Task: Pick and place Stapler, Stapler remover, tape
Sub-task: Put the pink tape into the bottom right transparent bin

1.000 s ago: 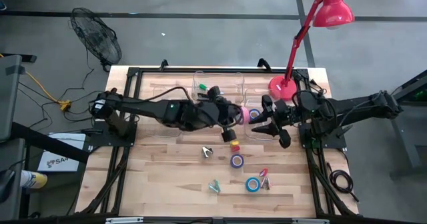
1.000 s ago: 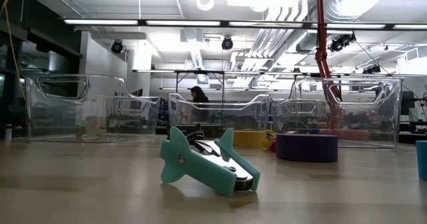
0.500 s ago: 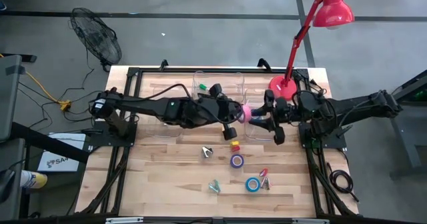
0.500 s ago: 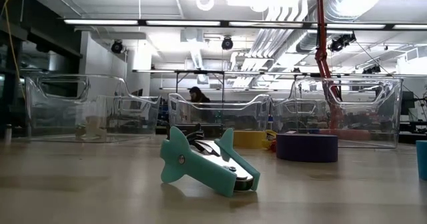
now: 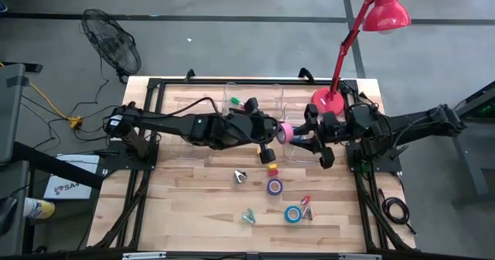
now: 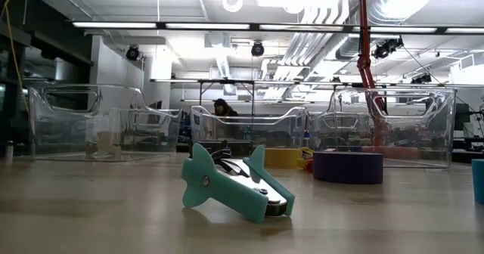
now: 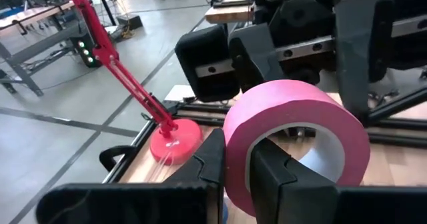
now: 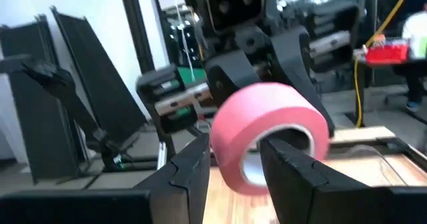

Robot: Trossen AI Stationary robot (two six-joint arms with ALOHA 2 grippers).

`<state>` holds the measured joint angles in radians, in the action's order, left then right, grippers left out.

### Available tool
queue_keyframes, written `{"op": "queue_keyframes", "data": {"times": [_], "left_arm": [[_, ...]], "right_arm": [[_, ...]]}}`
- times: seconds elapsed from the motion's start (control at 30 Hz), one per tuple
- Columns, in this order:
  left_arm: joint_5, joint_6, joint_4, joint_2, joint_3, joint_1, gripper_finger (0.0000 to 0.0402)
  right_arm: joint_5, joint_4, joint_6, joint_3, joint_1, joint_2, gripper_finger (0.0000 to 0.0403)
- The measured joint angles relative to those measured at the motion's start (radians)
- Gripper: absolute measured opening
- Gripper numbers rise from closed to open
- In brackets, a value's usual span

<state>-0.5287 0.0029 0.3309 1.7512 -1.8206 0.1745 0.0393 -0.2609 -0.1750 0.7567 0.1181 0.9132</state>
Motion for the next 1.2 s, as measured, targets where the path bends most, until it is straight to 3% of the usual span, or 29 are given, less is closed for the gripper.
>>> {"op": "queue_keyframes", "data": {"times": [0.2,0.47,0.87,1.2], "left_arm": [[0.001,0.002,-0.001,0.0,0.0,-0.005,0.0032],[0.011,-0.002,-0.001,0.0,0.0,-0.004,0.0038],[-0.01,-0.008,0.036,0.001,0.0,-0.005,0.0144],[-0.058,-0.013,0.24,-0.038,0.0,-0.005,0.0201]], "right_arm": [[0.039,-0.038,-0.008,0.0,0.0,0.03,0.0114],[0.069,-0.036,-0.011,0.0,0.0,0.031,0.003],[0.022,0.02,-0.061,0.0,0.001,0.029,0.003],[-0.115,0.256,-0.15,0.0,-0.021,0.027,0.003]]}}
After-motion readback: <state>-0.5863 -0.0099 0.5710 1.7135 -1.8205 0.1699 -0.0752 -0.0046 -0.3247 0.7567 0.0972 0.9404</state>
